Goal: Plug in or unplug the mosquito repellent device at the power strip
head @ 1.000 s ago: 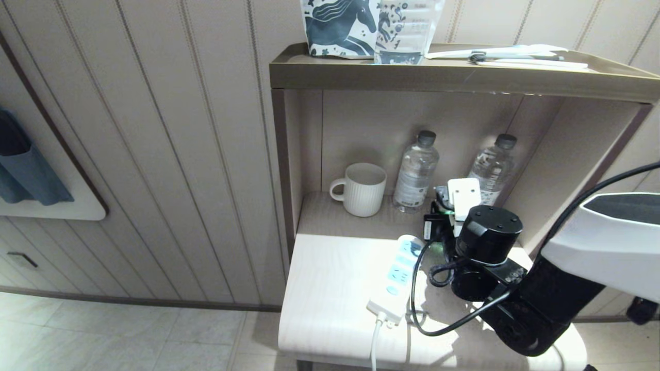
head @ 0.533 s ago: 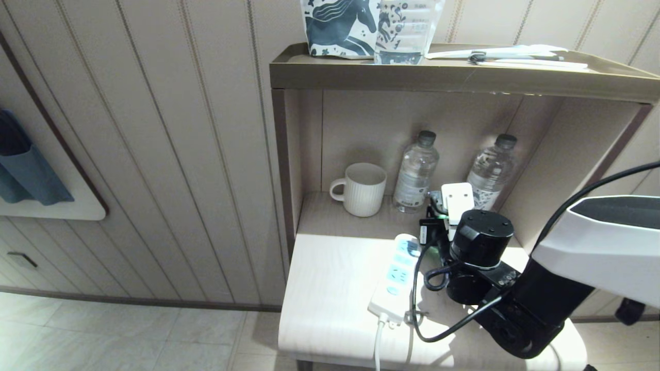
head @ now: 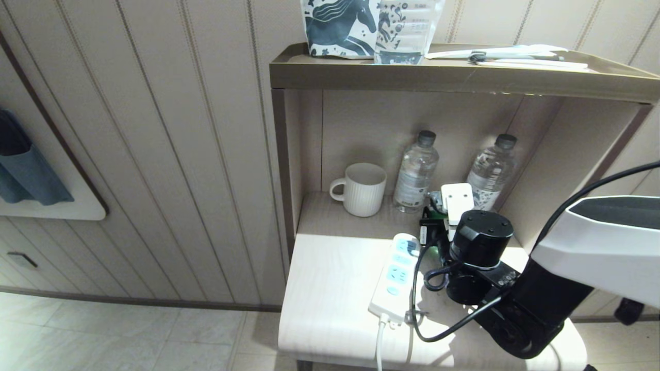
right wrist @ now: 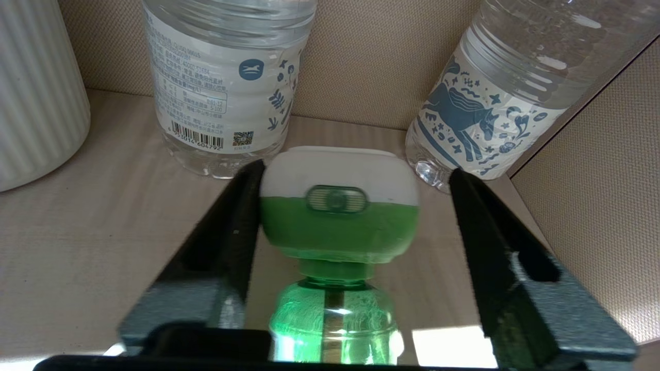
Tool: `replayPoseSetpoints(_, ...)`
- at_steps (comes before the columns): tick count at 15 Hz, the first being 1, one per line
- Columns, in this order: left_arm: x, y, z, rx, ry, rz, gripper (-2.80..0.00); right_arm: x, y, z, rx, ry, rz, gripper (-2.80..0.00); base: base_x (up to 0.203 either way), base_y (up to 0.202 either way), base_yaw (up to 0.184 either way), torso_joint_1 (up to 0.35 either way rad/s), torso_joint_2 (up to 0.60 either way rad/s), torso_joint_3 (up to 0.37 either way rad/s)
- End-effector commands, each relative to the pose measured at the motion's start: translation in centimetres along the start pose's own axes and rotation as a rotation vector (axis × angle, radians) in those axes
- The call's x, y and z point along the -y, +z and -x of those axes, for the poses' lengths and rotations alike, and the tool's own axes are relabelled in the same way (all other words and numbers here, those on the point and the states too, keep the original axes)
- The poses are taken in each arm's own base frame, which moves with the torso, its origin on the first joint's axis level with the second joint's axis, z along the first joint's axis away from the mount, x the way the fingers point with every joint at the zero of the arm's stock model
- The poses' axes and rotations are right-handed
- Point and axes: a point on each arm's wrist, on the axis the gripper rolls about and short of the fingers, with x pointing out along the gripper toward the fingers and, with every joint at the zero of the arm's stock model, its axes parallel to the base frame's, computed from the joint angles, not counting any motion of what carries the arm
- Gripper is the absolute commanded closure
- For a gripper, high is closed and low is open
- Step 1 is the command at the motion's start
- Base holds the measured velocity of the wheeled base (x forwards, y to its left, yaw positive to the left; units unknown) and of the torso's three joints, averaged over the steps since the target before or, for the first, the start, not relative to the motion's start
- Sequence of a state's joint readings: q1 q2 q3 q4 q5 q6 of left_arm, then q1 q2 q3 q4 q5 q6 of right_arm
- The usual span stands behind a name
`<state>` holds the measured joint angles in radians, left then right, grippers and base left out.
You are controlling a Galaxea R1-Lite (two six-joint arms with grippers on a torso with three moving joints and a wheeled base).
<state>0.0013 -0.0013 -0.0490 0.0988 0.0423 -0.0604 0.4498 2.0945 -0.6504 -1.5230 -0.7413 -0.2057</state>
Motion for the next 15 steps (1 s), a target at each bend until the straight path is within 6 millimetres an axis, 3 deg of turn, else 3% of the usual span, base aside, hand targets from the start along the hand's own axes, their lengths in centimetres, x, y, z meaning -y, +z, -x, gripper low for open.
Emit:
replayPoseSetpoints(1,0.0,0.0,0.0,-0.001,0.001,0.001,0.0,0.1,0.5,0.1,0.033,-0.01,-0.031,-2.8,0.0,0.0,0.0,0.0,0.0,0.0)
replayPoseSetpoints(5,0.0,0.0,0.0,-0.002,0.001,0.001,0.0,0.4,0.9,0.2,0.041,-0.015,-0.038,-2.8,0.0,0.0,0.0,0.0,0.0,0.0)
replayPoseSetpoints(7,0.0,0.0,0.0,-0.001,0.001,0.001,0.0,1.2,2.5,0.7,0.071,-0.024,-0.061,-2.8,0.0,0.0,0.0,0.0,0.0,0.0)
replayPoseSetpoints(11,0.0,0.0,0.0,-0.002,0.001,0.001,0.0,3.6,5.4,2.9,0.126,-0.029,-0.074,-2.8,0.0,0.0,0.0,0.0,0.0,0.0)
replayPoseSetpoints(15,0.0,0.0,0.0,-0.001,0.001,0.001,0.0,5.8,6.6,5.4,0.142,-0.026,-0.074,-2.8,0.0,0.0,0.0,0.0,0.0,0.0)
